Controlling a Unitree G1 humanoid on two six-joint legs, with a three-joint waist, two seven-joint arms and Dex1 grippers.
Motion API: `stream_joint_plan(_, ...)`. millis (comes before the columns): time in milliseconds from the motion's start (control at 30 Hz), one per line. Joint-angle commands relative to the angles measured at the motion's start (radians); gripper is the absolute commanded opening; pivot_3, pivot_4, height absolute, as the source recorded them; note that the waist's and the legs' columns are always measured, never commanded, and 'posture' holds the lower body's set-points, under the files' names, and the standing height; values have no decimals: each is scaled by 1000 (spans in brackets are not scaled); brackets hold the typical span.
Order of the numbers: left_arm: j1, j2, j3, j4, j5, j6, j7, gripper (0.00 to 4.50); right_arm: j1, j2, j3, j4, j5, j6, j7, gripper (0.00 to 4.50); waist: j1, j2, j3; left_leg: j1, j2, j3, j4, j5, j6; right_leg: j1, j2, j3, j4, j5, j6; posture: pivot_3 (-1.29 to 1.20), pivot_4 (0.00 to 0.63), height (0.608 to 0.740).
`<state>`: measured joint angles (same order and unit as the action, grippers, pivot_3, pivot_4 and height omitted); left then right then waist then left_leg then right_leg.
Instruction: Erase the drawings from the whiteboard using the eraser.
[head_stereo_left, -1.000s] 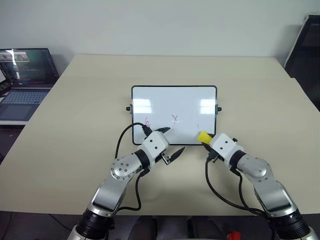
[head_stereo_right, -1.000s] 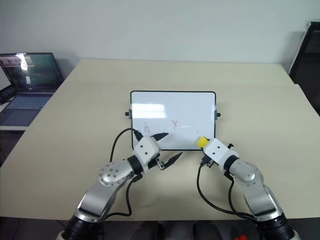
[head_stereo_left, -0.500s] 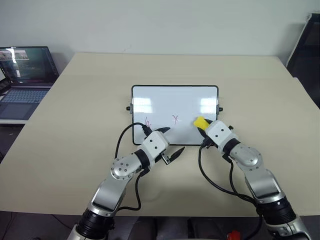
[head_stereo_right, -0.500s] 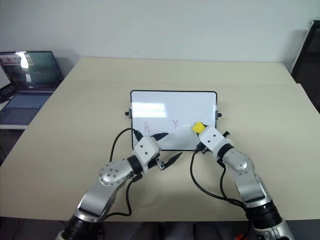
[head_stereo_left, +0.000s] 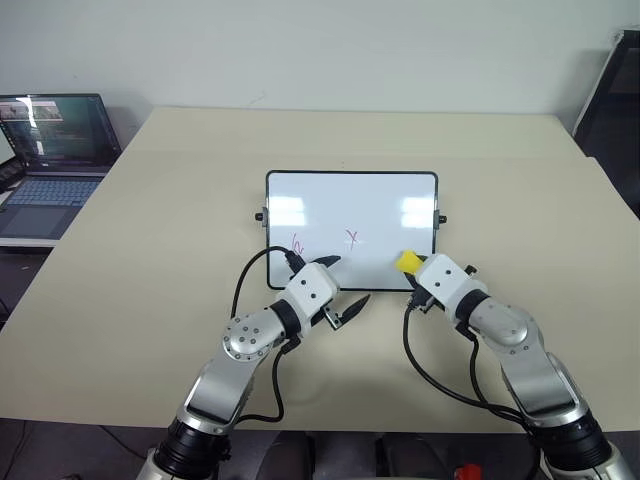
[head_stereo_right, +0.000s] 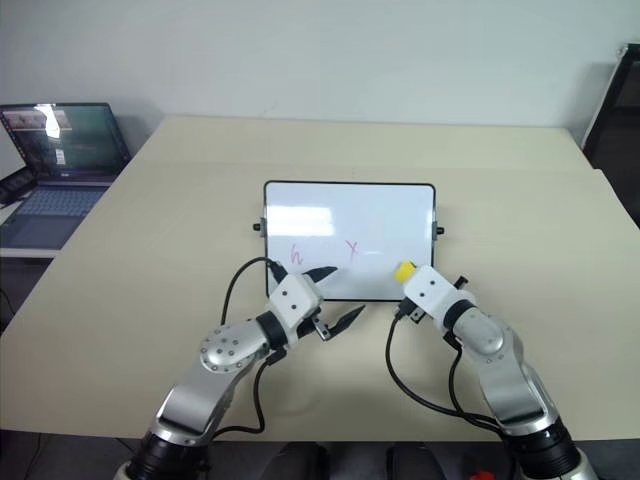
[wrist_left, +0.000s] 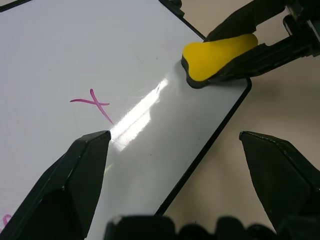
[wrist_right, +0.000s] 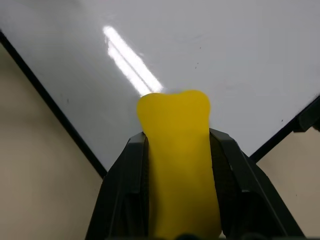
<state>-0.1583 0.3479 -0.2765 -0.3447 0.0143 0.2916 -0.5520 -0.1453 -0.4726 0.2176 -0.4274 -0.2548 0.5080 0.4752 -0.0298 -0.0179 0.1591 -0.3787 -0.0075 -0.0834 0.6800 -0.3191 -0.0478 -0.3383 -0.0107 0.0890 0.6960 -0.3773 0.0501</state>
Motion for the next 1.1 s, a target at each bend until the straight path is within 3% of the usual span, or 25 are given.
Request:
stream_joint_plan(33,-11,-5,-4,-25,0,-17,3,4500,28,-24,-29,-20,4,37,15,1298,0,0,0,0,0,0,0,0,0,0,0,0,0,0,0,0,150,740)
stream_joint_plan(400,-12,-1,10,-31,0,-32,8,4500,-34,63,-165,-13,173,-165,-15,1298,-2,0,0,-1,0,0,-1,0,0,-1,0,0,-1,0,0,0,150,740)
stream_joint_plan(733,-4,14,26,-31,24,-29,34,4500,-38,59,-155,32,167,-250,-32,1298,-2,0,0,-2,0,0,-1,0,0,-2,0,0,-1,0,0,0,150,740)
stream_joint_plan(1100,68,23,51,-75,78,17,110,4500,-140,95,-92,147,152,-308,-42,1298,-3,0,1,-2,0,1,-1,0,0,-4,0,1,0,0,0,0,150,740)
